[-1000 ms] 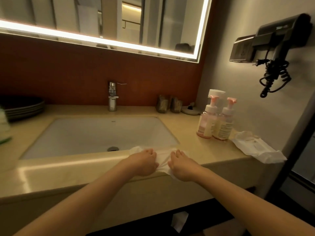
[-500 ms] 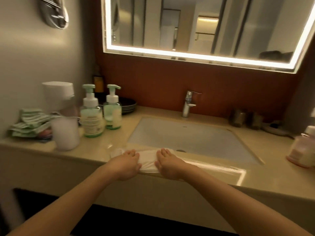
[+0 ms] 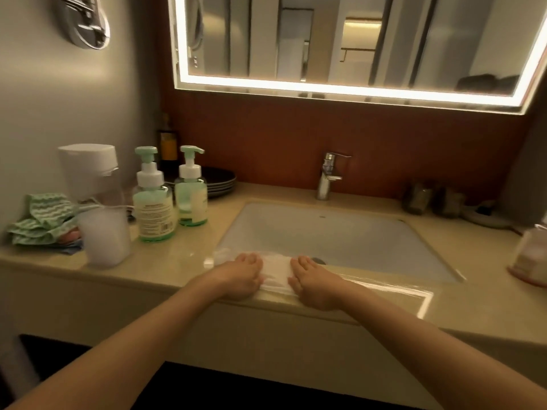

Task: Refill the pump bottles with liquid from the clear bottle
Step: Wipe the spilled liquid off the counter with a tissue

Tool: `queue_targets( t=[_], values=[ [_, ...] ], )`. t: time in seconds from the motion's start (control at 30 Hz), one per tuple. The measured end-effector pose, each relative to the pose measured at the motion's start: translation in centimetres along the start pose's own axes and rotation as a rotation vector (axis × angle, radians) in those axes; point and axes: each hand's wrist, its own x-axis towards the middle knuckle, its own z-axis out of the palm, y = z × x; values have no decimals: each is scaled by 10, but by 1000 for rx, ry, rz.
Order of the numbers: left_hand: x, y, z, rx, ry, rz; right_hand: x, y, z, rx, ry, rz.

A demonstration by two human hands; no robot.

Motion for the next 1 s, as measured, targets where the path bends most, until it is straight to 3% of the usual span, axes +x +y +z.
queue_targets(
  t=[0.23, 0.4, 0.63, 1.0],
  values=[
    [54, 129, 12, 51, -15, 220, -82, 111, 1, 0, -27, 274],
    [62, 147, 14, 90, -6, 231, -92, 124, 3, 3, -26, 324],
    [39, 96, 10, 120, 4, 139, -57, 81, 5, 29, 4, 220],
    [-44, -73, -3, 58, -3, -210, 34, -86, 2, -11, -8, -116]
  ],
)
